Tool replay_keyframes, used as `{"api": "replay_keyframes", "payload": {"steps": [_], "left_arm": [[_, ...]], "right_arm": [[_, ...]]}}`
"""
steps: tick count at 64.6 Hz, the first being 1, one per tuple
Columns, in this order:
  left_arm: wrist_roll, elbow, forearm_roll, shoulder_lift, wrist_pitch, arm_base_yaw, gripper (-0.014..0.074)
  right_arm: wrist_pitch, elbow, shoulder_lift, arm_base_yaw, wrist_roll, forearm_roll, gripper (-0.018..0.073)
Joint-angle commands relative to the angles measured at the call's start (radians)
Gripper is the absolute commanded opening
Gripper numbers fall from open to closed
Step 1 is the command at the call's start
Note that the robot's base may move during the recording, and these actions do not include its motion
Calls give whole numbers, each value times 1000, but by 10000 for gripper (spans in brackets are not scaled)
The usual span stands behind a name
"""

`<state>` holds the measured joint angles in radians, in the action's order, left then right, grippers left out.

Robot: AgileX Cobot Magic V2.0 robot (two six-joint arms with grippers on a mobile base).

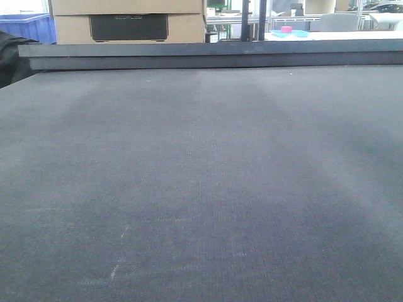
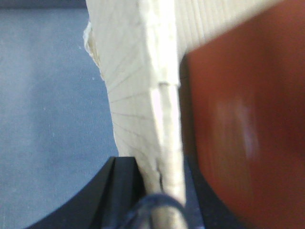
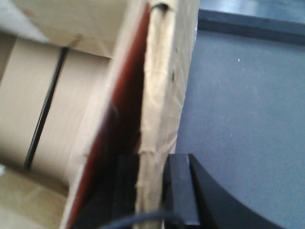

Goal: Stack two boxes on right shelf middle
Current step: 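Lift the two stacked boxes off the table with both grippers, then hold the boxes with both grippers while driving away from the table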

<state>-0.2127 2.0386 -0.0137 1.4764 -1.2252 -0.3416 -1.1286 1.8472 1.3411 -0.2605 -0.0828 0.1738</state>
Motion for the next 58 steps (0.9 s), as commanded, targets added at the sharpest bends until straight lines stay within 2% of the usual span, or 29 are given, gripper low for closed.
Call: {"api": "replay_keyframes", "payload": {"steps": [1, 32, 58], "left_arm": [[-1, 14, 26, -13, 37, -3, -111], [-1, 14, 26, -13, 151, -3, -111], [-1, 14, 26, -13, 151, -3, -111]], "right_arm": [[59, 13, -8, 9, -13, -12, -151], [61, 13, -8, 9, -13, -12, -151], [61, 13, -8, 9, -13, -12, -151]]}}
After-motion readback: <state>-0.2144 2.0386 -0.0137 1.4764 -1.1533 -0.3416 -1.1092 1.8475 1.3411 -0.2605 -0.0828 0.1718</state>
